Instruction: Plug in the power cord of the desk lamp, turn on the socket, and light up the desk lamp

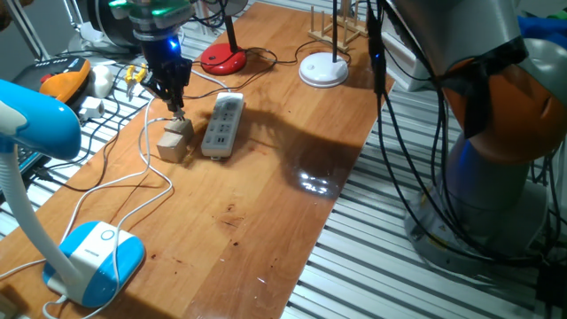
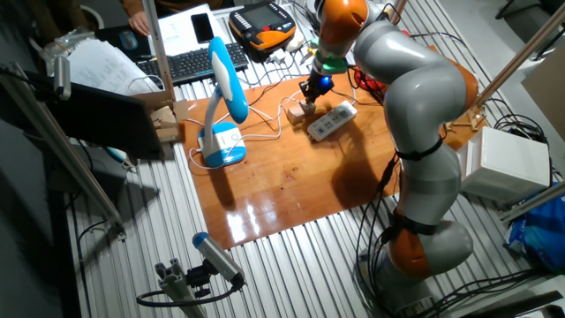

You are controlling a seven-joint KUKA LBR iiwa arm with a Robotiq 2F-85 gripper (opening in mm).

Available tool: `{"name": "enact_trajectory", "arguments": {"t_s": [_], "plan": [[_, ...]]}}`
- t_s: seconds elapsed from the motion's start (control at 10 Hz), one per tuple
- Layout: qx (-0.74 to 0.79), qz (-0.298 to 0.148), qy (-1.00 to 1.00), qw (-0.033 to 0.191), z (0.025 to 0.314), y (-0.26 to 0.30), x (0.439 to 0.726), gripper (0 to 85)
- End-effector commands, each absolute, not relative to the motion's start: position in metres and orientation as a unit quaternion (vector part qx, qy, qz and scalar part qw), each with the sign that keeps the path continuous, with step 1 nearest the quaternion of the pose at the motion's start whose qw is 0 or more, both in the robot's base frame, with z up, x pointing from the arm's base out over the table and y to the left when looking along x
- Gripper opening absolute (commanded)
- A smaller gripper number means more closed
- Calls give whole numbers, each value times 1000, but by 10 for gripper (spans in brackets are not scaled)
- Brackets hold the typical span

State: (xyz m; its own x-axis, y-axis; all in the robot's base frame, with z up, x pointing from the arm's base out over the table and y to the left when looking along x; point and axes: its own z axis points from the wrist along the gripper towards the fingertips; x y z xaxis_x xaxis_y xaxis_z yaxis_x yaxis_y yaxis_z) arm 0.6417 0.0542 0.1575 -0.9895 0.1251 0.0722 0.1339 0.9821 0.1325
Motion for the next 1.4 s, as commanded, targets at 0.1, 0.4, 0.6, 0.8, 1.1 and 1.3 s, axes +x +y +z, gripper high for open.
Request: {"name": "enact_trajectory", "arguments": {"t_s": [0.1,0.4,0.6,0.8,1.1,1.3], "plan": [[-437,-60,-898,2,158,55,642,0],[-497,-42,-867,-19,158,55,642,0],[-536,-36,-843,-21,158,55,642,0],[-556,-40,-830,-7,158,55,642,0],[-633,-28,-774,-1,158,55,642,0],[-671,-32,-740,-2,158,55,642,0]]}}
